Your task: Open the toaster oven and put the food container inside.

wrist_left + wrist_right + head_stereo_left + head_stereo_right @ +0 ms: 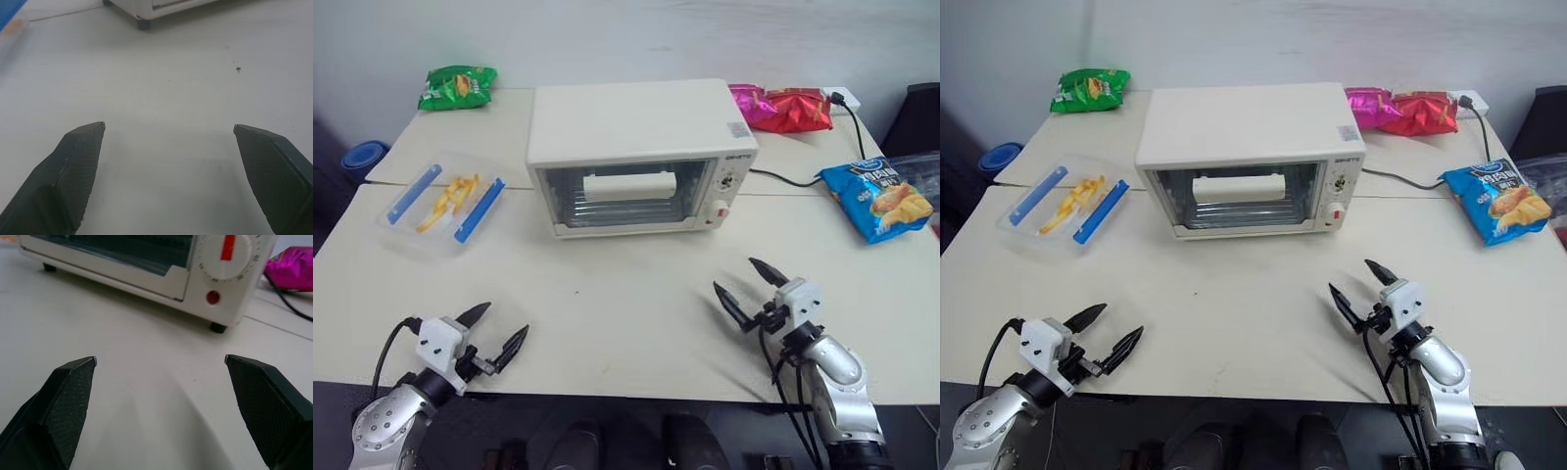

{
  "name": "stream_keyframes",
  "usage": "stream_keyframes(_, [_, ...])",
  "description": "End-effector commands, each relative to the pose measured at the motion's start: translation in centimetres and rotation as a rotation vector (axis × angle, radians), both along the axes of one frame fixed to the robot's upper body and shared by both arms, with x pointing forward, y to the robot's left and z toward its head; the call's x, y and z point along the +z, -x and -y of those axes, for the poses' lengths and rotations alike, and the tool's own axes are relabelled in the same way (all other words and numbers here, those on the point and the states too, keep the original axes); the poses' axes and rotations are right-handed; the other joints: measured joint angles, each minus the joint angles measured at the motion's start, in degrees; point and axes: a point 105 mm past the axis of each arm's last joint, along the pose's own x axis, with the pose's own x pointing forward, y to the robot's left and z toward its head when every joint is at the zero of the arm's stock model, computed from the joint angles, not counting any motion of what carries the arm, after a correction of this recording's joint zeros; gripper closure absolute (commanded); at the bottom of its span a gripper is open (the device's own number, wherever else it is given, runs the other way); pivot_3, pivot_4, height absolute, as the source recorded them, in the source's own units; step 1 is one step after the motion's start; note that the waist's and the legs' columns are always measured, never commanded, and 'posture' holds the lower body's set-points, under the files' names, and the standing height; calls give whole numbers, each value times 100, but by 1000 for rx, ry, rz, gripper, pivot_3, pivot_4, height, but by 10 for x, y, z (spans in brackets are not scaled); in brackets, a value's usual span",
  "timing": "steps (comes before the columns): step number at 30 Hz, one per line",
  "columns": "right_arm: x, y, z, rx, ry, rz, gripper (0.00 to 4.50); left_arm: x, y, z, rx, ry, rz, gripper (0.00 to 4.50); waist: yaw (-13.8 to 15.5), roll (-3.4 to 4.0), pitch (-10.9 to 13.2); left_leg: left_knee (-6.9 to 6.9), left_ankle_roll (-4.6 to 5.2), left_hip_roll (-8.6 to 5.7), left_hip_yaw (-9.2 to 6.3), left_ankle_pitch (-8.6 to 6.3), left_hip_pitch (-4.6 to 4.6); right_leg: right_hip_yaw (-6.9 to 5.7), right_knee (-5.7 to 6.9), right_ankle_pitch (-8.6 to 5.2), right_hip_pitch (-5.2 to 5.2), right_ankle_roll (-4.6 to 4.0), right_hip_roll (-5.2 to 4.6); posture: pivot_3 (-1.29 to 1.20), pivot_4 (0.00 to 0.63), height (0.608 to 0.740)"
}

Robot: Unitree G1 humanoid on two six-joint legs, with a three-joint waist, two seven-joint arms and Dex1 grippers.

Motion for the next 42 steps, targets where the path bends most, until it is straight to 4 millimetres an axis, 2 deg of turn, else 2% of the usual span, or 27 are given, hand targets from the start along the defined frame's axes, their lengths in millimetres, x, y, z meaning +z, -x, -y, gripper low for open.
stream_keyframes(1, [11,-1,-2,32,-14,29,126,13,5,3,-46,0,29,0,-18,0,0,0,0,0,0,0,0,0,0,0,0,0,0,0,150,740])
stream_keyframes(2, [13,-2,-3,38,-25,30,126,13,6,4,-54,7,20,0,-27,0,0,-1,0,1,0,0,0,0,1,0,-1,0,0,0,150,740])
stream_keyframes(5, [41,5,-36,286,-91,-34,126,30,4,2,-118,147,-15,0,-48,19,12,-6,-1,7,0,0,-2,5,0,0,-4,-1,1,0,150,740])
stream_keyframes(7, [68,-3,-48,334,-101,-18,126,46,6,7,-242,223,-9,0,-67,25,15,-5,-3,11,-5,0,-5,9,2,-2,-10,-5,2,0,150,740])
stream_keyframes(10, [101,-21,-56,363,-128,-29,126,64,7,6,-379,234,-53,0,-64,28,17,-1,-11,18,-13,1,-6,7,3,1,-10,-18,5,0,150,740])
stream_keyframes(13, [120,-33,-60,395,-125,-39,126,93,-4,5,-430,259,-11,0,-4,28,17,-7,-15,16,-40,-1,-14,-9,-8,-3,-9,-27,4,0,150,740])
stream_keyframes(16, [136,-45,-64,398,-134,-33,126,104,-13,11,-471,227,19,0,-16,28,17,-8,-19,9,-66,-4,-25,-24,-9,-5,-10,-31,2,0,150,740])
stream_keyframes(21, [138,-47,-78,464,-59,-19,126,99,-22,21,-480,217,24,0,-78,28,17,-12,-15,-1,-65,-6,-34,-23,-2,-4,-20,-29,0,0,150,740])
stream_keyframes(30, [147,-23,-102,592,-34,7,126,93,-25,21,-450,264,34,0,-164,28,18,2,-23,2,-71,-2,-37,-19,0,-4,-33,-28,6,0,150,740])
stream_keyframes(33, [142,-9,-111,652,20,16,126,91,-27,21,-436,281,42,0,-165,28,18,-1,-23,1,-73,-2,-37,-18,1,-4,-36,-28,6,0,150,740])
stream_keyframes(39, [137,-3,-112,665,41,14,126,89,-32,22,-442,287,45,0,-159,28,18,-3,-23,-2,-74,-3,-38,-18,-3,-4,-36,-28,4,0,150,740])
stream_keyframes(42, [134,-8,-107,603,20,-28,126,90,-35,22,-459,285,46,0,-157,28,18,-1,-24,-1,-76,-2,-38,-19,-1,-4,-36,-28,5,0,150,740])
